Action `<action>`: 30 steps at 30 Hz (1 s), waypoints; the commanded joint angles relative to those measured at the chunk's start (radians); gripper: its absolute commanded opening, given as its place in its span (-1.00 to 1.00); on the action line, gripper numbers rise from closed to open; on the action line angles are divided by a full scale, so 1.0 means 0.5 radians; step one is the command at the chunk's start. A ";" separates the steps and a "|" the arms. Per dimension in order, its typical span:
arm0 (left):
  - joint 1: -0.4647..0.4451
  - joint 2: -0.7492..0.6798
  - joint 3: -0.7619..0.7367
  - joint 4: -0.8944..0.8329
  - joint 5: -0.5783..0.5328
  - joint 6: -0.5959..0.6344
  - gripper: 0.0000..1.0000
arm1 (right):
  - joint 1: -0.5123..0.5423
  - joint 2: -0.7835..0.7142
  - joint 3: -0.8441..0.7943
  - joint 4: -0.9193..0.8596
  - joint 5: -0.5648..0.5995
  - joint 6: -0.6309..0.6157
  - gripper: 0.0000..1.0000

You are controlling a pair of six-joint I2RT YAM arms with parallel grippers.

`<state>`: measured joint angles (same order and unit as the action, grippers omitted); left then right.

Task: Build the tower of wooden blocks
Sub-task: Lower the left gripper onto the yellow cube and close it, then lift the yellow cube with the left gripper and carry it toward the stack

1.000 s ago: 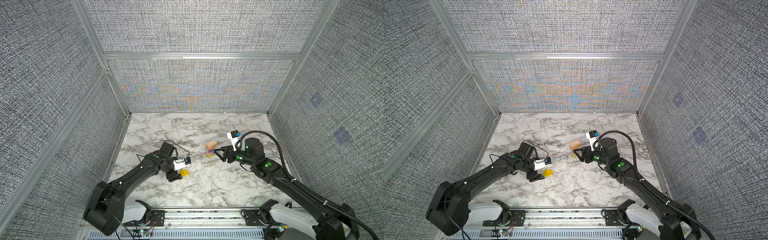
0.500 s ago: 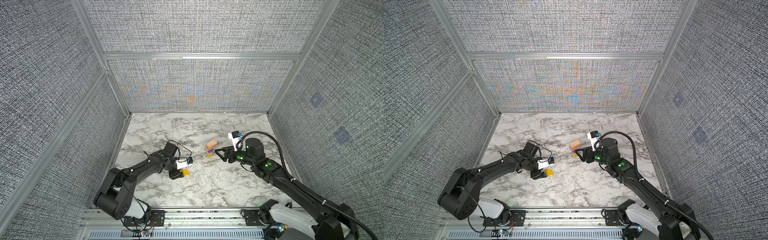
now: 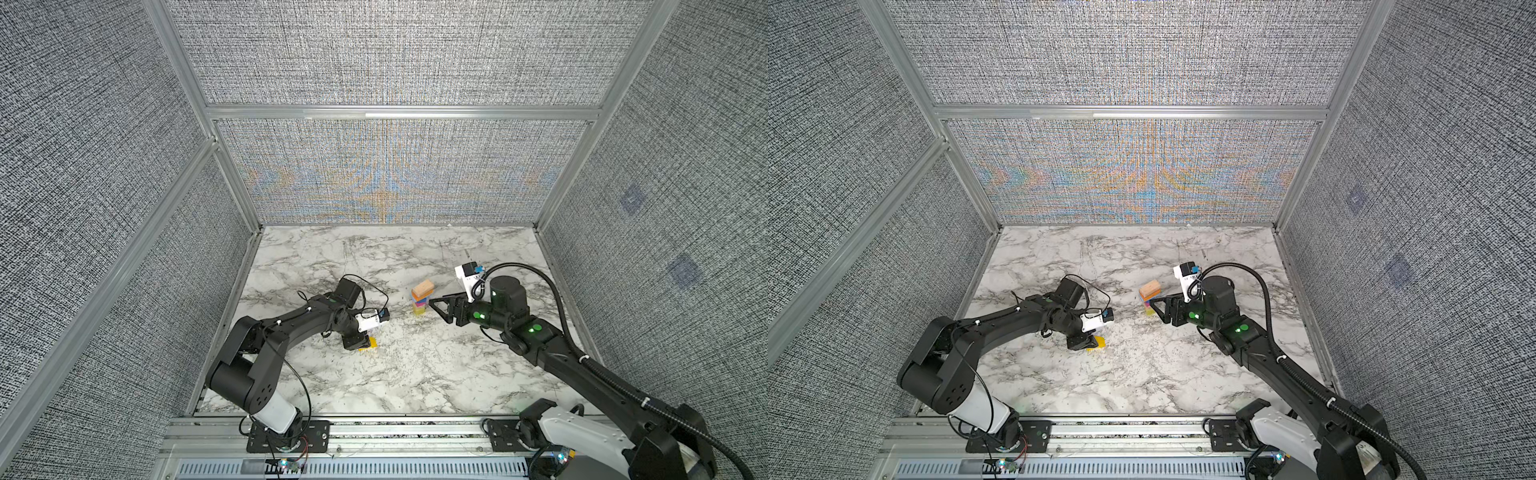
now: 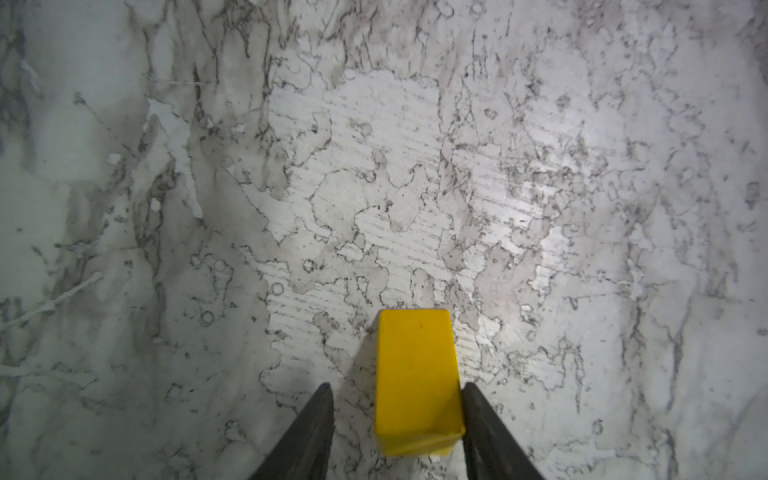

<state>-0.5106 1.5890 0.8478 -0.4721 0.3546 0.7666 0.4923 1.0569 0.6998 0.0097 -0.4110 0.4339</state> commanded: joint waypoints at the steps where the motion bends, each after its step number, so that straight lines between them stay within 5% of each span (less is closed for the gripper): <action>1: -0.003 -0.009 0.019 -0.059 0.025 0.010 -0.04 | 0.000 0.021 0.003 0.045 -0.018 0.000 0.36; 12: -0.004 0.065 0.267 -0.419 0.058 -0.009 -0.62 | 0.003 0.073 0.023 0.015 0.010 -0.013 0.36; 23: -0.007 -0.128 0.551 -0.681 0.243 -0.149 -0.54 | -0.062 -0.057 -0.031 -0.013 0.122 0.019 0.36; 30: -0.043 -0.150 0.911 -0.985 0.151 -0.165 -0.53 | -0.108 -0.082 -0.053 -0.012 0.132 0.049 0.36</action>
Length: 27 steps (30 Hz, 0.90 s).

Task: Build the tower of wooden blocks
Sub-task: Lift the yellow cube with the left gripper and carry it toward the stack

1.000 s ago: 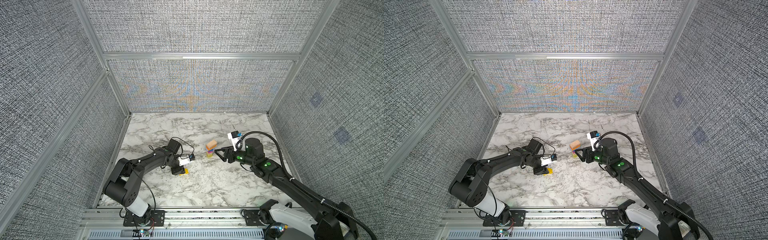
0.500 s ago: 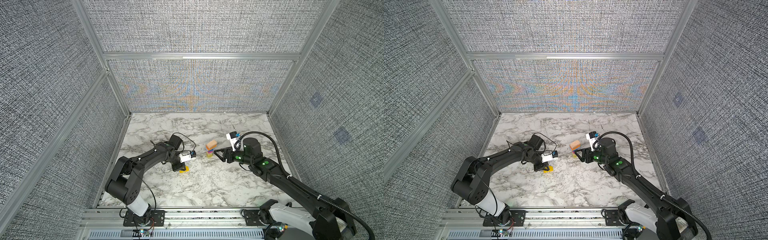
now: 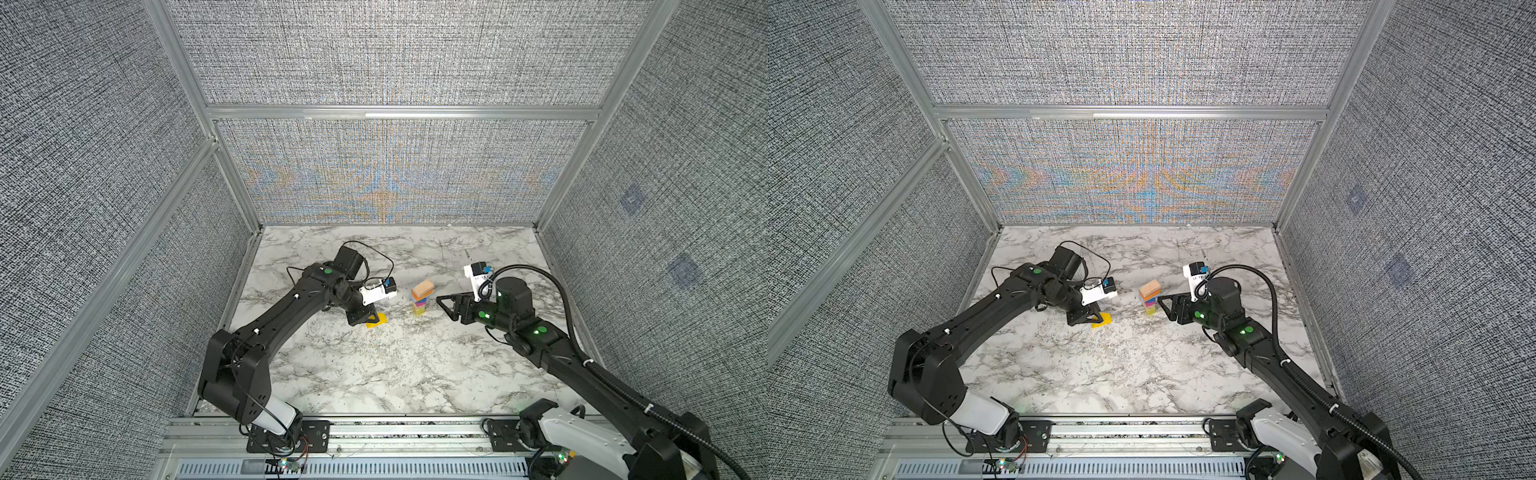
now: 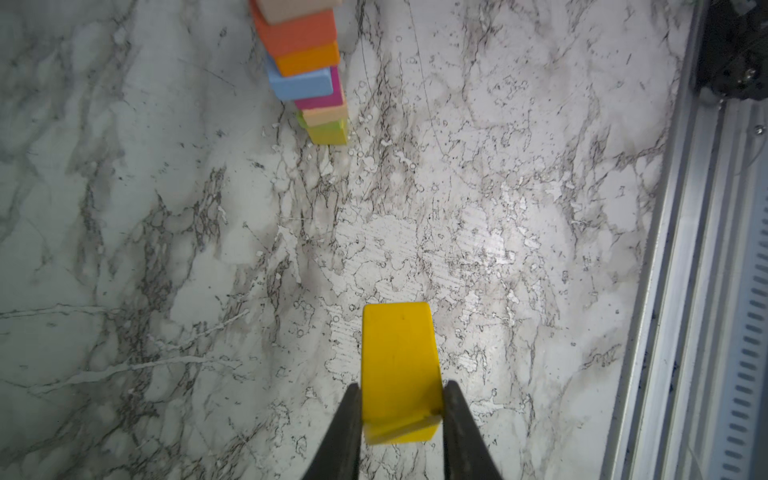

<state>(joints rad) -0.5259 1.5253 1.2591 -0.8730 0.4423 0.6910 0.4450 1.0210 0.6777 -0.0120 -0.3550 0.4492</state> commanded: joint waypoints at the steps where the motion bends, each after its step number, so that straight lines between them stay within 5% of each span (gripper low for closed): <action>1: -0.016 -0.029 0.135 -0.210 -0.036 -0.011 -0.53 | -0.016 -0.016 -0.013 0.029 0.018 0.021 0.36; 17: -0.167 0.430 1.313 -0.863 -0.213 -0.111 -0.47 | -0.082 -0.032 -0.055 0.030 0.114 0.062 0.36; 27: -0.294 0.700 1.714 -0.782 -0.319 -0.342 -0.47 | -0.113 -0.024 -0.070 0.024 0.171 0.080 0.36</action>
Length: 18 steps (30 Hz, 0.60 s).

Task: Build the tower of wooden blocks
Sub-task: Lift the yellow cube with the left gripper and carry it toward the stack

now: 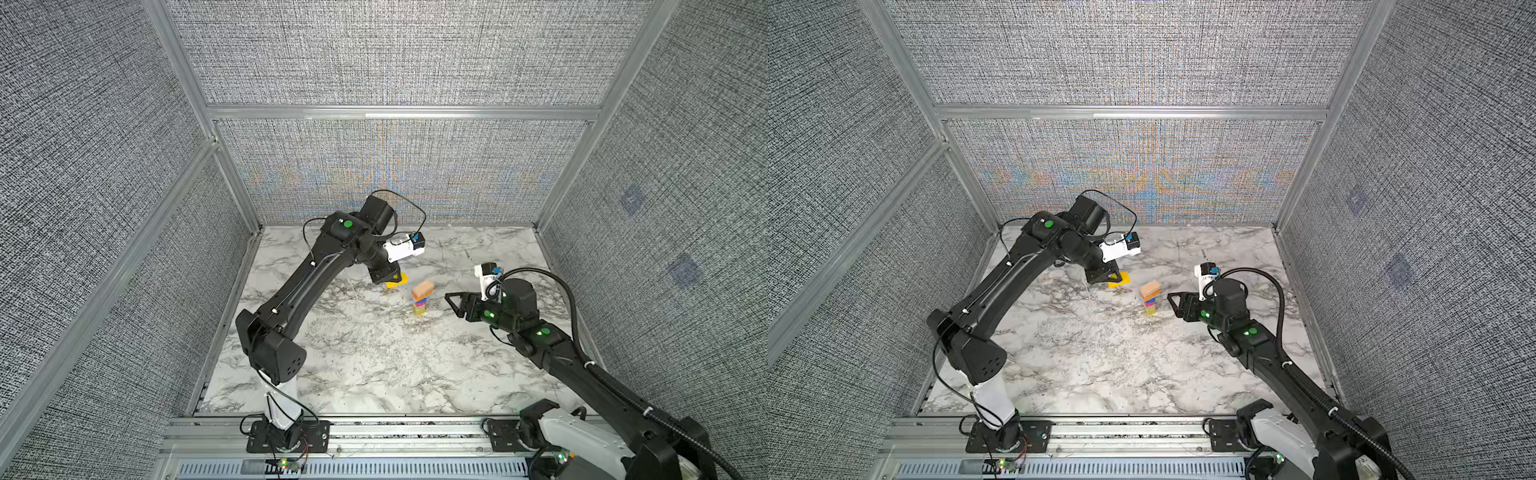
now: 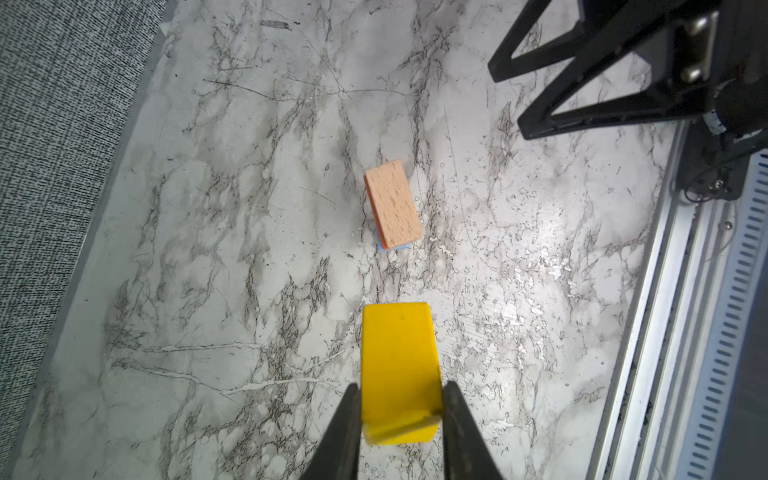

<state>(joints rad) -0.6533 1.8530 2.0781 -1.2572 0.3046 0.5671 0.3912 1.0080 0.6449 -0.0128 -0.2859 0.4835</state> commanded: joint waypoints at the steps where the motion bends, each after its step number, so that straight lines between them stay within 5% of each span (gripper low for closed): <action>1: -0.059 0.073 0.109 -0.011 -0.063 -0.116 -0.47 | -0.006 0.004 -0.004 0.025 0.036 0.014 0.36; 18: -0.243 0.520 0.559 0.094 -0.349 -0.509 -0.49 | -0.019 0.040 -0.007 0.031 0.032 0.026 0.36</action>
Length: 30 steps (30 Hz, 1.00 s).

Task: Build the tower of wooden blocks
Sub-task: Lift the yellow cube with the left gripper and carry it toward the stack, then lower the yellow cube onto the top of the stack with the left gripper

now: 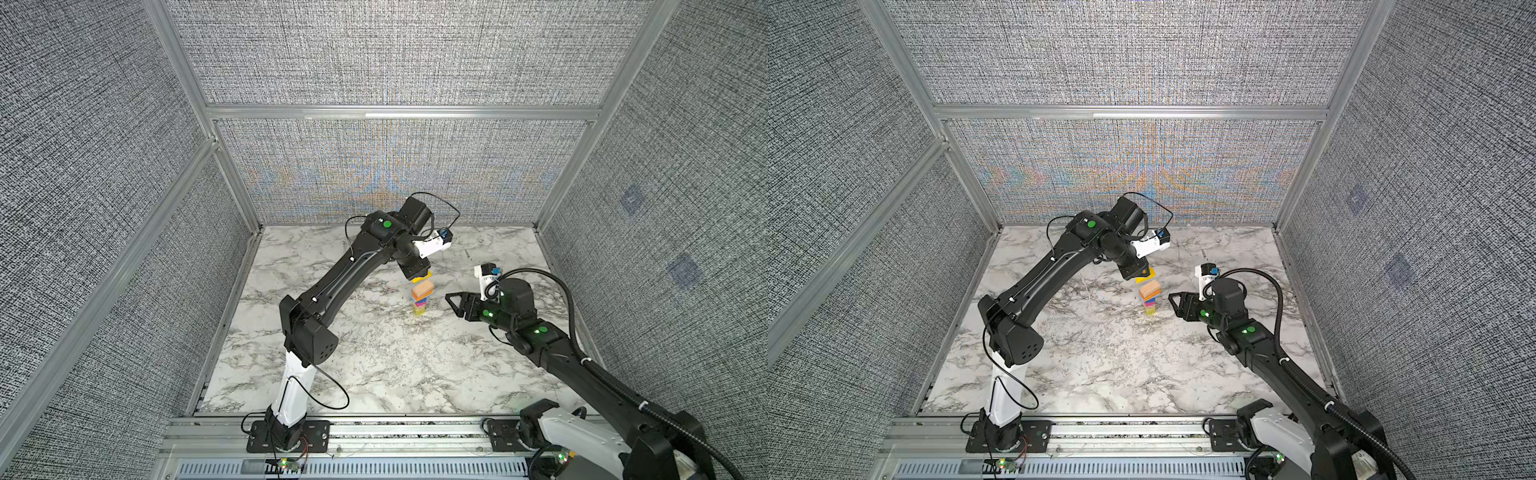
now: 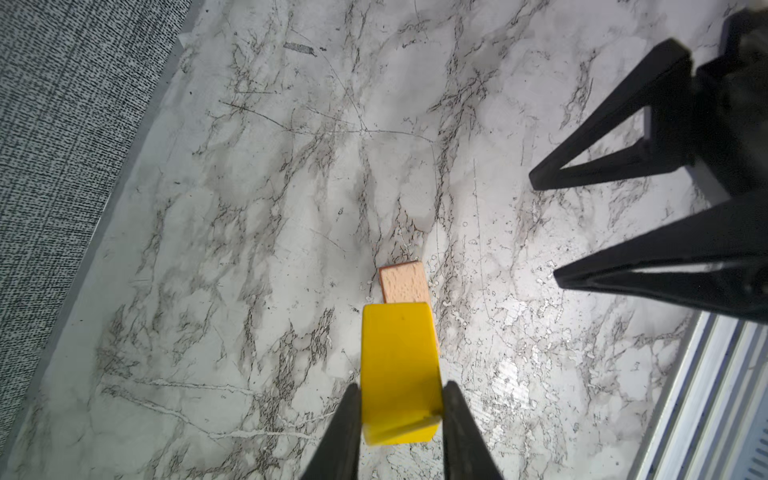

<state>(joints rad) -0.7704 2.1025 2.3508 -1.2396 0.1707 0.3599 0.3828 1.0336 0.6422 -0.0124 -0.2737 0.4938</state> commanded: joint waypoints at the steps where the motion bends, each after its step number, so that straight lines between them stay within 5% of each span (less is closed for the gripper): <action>1: -0.011 0.029 0.016 0.070 -0.088 -0.109 -0.49 | -0.002 -0.012 -0.004 0.031 0.008 0.004 0.36; 30: -0.088 0.110 -0.065 0.105 -0.151 -0.278 -0.40 | -0.071 -0.002 -0.044 0.043 0.054 0.072 0.36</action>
<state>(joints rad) -0.8146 2.1612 2.3196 -1.1973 0.0975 0.2276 0.3477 1.0290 0.6212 -0.0120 -0.2417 0.5236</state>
